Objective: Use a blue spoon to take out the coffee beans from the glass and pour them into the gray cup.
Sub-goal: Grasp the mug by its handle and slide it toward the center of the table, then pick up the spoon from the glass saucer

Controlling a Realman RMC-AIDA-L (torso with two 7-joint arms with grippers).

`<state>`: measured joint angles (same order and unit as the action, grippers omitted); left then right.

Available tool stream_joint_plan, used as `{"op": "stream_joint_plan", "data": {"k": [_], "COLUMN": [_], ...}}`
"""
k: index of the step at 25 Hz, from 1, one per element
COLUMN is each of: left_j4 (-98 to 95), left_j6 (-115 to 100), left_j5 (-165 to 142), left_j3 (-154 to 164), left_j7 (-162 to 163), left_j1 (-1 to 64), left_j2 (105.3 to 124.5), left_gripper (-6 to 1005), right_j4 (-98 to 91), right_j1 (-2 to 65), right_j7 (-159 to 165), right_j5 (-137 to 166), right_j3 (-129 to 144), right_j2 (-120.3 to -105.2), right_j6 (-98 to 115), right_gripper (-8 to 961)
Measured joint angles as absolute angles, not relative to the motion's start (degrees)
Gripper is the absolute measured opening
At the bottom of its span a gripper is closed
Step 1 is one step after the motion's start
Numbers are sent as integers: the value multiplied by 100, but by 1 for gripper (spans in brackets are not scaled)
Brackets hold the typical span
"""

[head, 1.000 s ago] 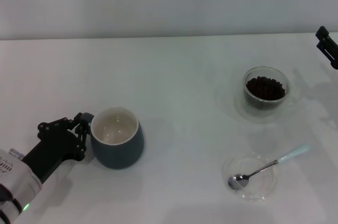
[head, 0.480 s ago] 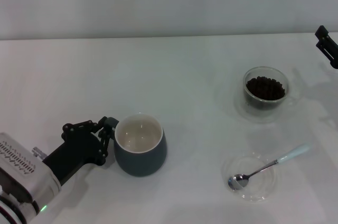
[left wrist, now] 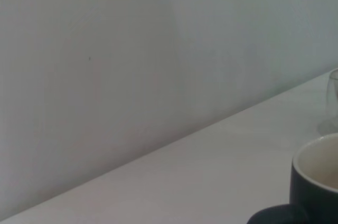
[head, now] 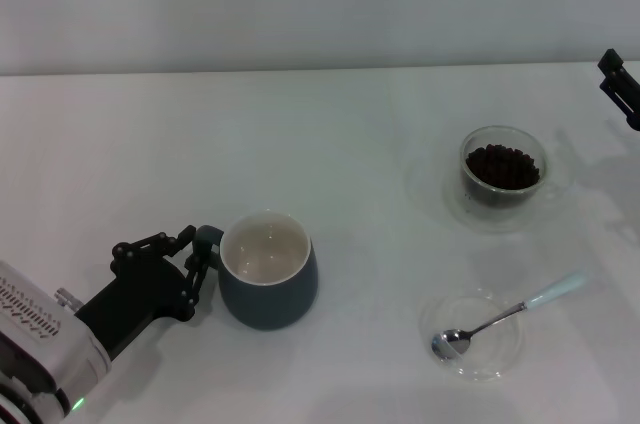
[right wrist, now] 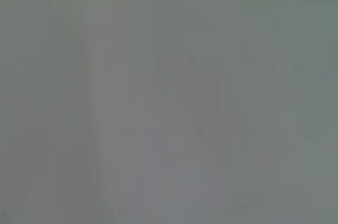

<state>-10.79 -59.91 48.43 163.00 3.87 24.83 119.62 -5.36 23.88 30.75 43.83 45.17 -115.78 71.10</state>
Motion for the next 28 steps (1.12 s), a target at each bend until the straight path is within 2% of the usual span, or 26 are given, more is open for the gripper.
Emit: {"op": "stream_joint_plan", "data": {"k": [4, 7, 17, 28], "left_j4": [-1081, -1081, -1247, -1250], "left_j6": [-6029, -6039, -6083, -7060], "left_j5": [4855, 4859, 4876, 4956], "left_j3": [16296, 16294, 16220, 16217], "left_j7": [386, 323, 62, 20], "left_j1": [2479, 2478, 2249, 1562], "left_j2": [11962, 11962, 11958, 11941], "left_gripper": [91, 310, 761, 883], "right_j4": [-536, -536, -536, -536], "right_j1": [2385, 2380, 2373, 2357], "right_j7": [3076, 3076, 3085, 3075], "right_j5": [4382, 4384, 4382, 4367], "right_j3": [4517, 4517, 4517, 4515], "right_j2": [-11575, -11575, -11582, -11573], "right_j6": [7110, 7111, 7119, 7091], "right_gripper": [853, 853, 853, 853]}}
